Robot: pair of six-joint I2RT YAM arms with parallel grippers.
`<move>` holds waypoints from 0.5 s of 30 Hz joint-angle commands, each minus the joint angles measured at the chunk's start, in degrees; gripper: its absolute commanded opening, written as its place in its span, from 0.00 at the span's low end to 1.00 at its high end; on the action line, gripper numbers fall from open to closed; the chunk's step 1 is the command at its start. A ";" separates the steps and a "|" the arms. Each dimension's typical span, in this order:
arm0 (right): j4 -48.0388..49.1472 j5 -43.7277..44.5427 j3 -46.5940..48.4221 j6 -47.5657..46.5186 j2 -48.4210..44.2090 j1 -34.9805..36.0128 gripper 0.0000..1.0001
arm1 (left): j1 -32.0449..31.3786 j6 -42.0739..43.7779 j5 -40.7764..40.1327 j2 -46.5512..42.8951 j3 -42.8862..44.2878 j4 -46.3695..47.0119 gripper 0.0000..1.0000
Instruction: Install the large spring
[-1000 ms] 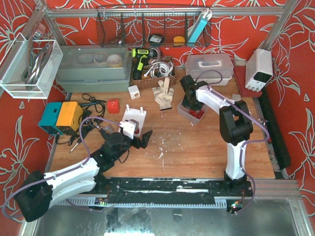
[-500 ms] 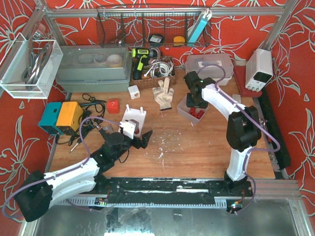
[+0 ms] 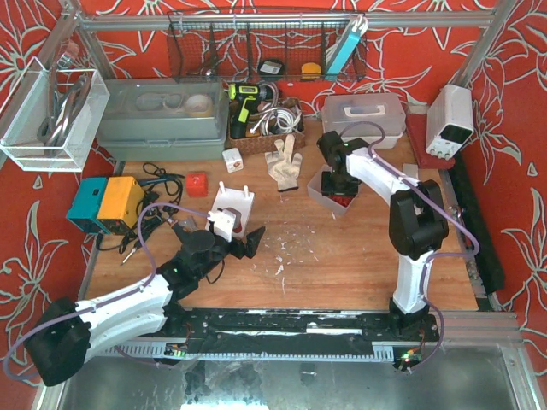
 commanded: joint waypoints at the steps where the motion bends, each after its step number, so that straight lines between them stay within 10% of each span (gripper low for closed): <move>1: -4.20 0.76 1.81 -0.51 2.59 -0.02 0.54 | -0.36 -0.20 0.54 -0.72 1.39 0.59 1.00; 15: -1.40 -7.96 0.70 7.44 8.68 -1.11 0.31 | -0.49 0.19 -0.68 -1.59 1.34 0.31 1.00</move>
